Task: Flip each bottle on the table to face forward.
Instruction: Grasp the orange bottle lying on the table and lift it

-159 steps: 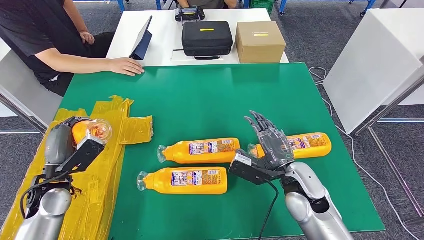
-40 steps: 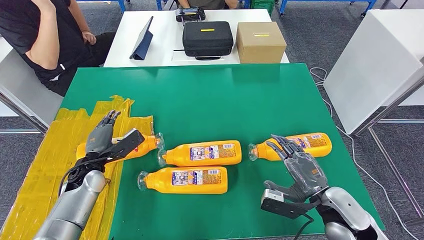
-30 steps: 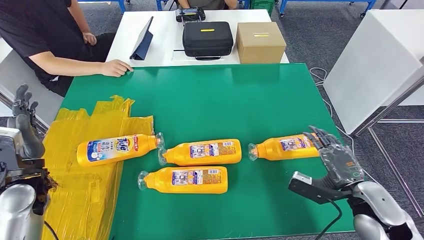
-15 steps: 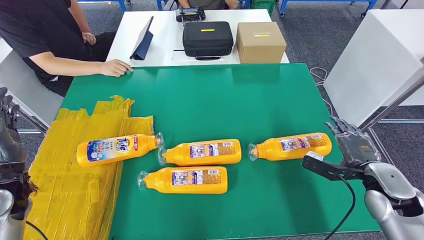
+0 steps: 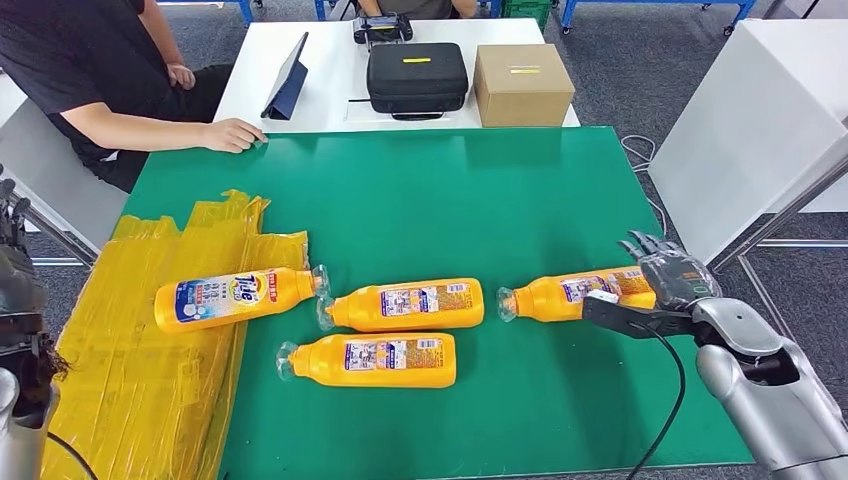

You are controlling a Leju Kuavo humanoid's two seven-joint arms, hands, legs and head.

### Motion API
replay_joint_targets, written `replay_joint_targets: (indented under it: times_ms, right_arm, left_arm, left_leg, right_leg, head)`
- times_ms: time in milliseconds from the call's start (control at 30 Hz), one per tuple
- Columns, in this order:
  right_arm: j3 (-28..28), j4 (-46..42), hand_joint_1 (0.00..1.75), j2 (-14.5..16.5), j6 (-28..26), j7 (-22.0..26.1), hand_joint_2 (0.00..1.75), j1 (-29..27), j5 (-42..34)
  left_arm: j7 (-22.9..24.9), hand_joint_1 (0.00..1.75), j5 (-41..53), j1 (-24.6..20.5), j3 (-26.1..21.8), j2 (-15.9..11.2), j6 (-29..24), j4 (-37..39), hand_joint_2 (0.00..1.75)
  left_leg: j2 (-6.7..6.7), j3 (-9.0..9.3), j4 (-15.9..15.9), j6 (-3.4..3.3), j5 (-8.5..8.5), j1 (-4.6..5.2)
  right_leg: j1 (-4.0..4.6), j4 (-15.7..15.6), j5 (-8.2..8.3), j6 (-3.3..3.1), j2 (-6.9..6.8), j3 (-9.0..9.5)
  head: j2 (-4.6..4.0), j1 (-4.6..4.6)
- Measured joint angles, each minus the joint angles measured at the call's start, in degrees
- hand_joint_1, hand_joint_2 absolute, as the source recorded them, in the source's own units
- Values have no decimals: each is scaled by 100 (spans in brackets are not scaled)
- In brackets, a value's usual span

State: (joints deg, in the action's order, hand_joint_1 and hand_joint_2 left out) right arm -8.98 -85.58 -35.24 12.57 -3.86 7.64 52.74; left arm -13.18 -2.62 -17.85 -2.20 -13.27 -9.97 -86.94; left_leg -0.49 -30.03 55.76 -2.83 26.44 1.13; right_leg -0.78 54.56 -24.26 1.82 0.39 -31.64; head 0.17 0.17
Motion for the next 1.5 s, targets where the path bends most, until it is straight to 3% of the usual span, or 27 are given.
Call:
replay_joint_targets:
  times_ms: [300,767,1033,1500]
  right_arm:
    - [-405,397,0,-71,47,-12,175,226,-70]
    - [-1698,1937,0,-400,416,268,175,1884,-541]
    - [-2229,3002,0,-106,378,450,175,2599,-291]
    - [-2786,4243,0,391,598,773,175,3274,-303]
  left_arm:
    - [30,0,-53,-99,40,0,-14,131,0]
    - [-169,0,-468,-382,4,-129,-151,602,0]
    - [-288,0,-530,-265,-162,-129,-236,627,0]
    - [-390,0,-493,-286,-311,-91,-232,679,0]
  left_leg:
    - [10,-5,-1,0,0,0]
    - [9,-10,2,5,-12,-1]
    - [13,-8,2,5,-13,-1]
    - [8,-7,2,6,-13,-1]
  right_leg:
    - [0,0,0,0,2,-4]
    - [1,3,14,-9,1,-5]
    - [1,3,14,-9,2,-6]
    - [1,4,14,-9,1,-7]
  head:
    - [0,0]
    - [0,0]
    - [0,-1]
    - [0,0]
